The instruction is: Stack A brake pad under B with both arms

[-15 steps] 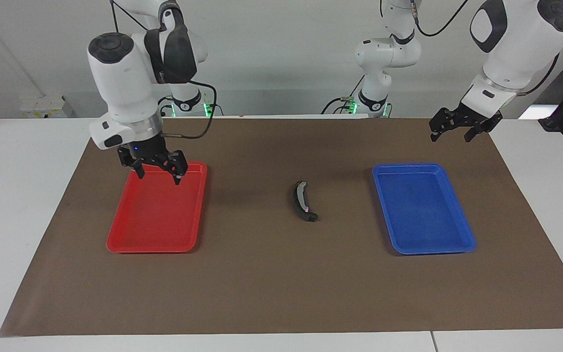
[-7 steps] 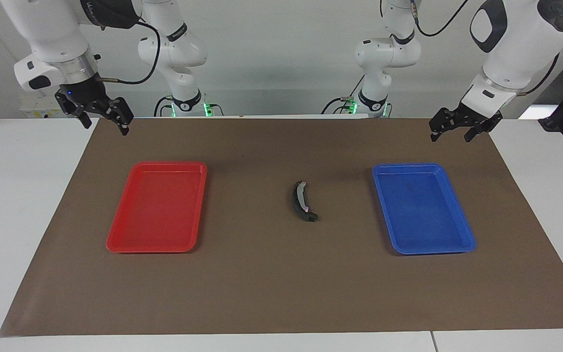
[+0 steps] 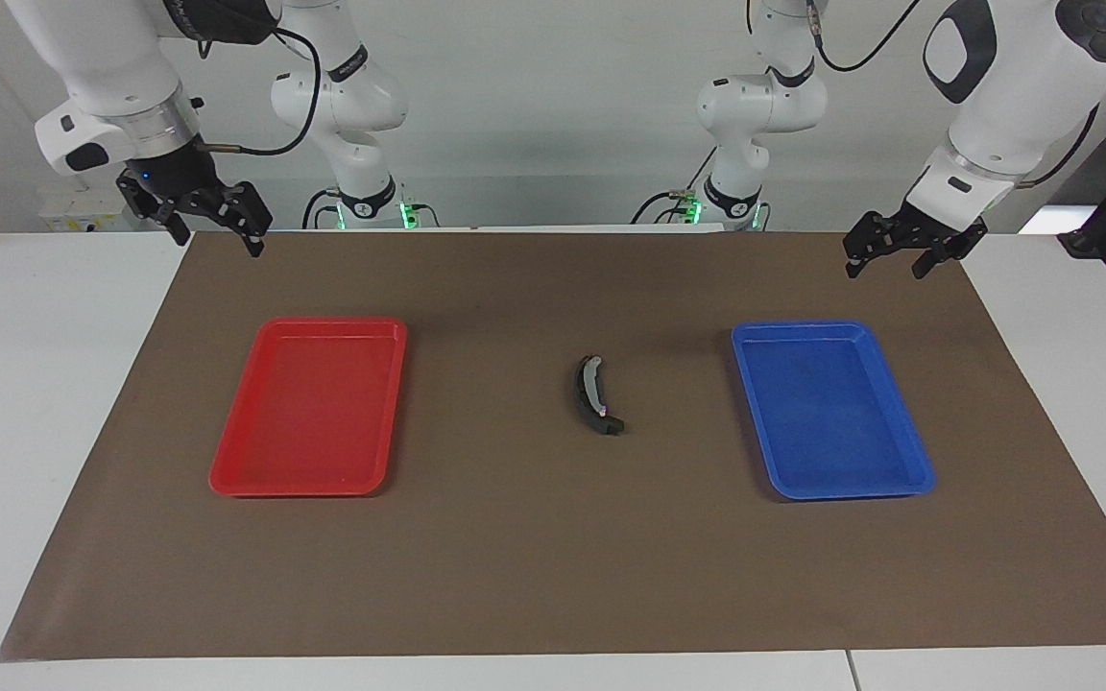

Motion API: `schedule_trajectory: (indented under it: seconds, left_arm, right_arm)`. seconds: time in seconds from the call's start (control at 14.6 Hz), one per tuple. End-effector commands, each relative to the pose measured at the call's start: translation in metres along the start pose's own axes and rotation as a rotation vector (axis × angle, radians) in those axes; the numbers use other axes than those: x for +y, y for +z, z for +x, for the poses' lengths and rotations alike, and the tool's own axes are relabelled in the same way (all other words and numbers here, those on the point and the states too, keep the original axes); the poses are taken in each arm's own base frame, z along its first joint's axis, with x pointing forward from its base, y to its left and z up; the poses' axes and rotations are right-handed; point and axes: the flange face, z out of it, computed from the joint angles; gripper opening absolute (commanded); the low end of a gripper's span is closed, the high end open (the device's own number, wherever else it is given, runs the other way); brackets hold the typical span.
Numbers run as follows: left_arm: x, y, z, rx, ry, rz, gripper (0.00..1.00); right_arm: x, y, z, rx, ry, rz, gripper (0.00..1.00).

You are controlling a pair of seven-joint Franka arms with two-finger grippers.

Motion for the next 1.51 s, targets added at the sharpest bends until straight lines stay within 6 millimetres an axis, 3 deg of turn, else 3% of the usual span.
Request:
schedule_trajectory:
  seconds: [0.0, 0.69, 1.44]
  left_arm:
    - [-0.002, 0.0004, -0.005, 0.011, 0.001, -0.012, 0.98]
    - [-0.0019, 0.0006, -0.0052, 0.01, 0.001, -0.012, 0.98]
    - [-0.0019, 0.0006, -0.0052, 0.01, 0.003, -0.012, 0.98]
  right_arm:
    - [-0.0073, 0.0004, -0.0044, -0.011, -0.014, 0.018, 1.0]
    - [-0.0136, -0.0091, -0.0041, -0.014, -0.037, 0.024, 1.0]
    - [-0.0136, -0.0068, -0.0047, -0.015, -0.123, 0.017, 1.0]
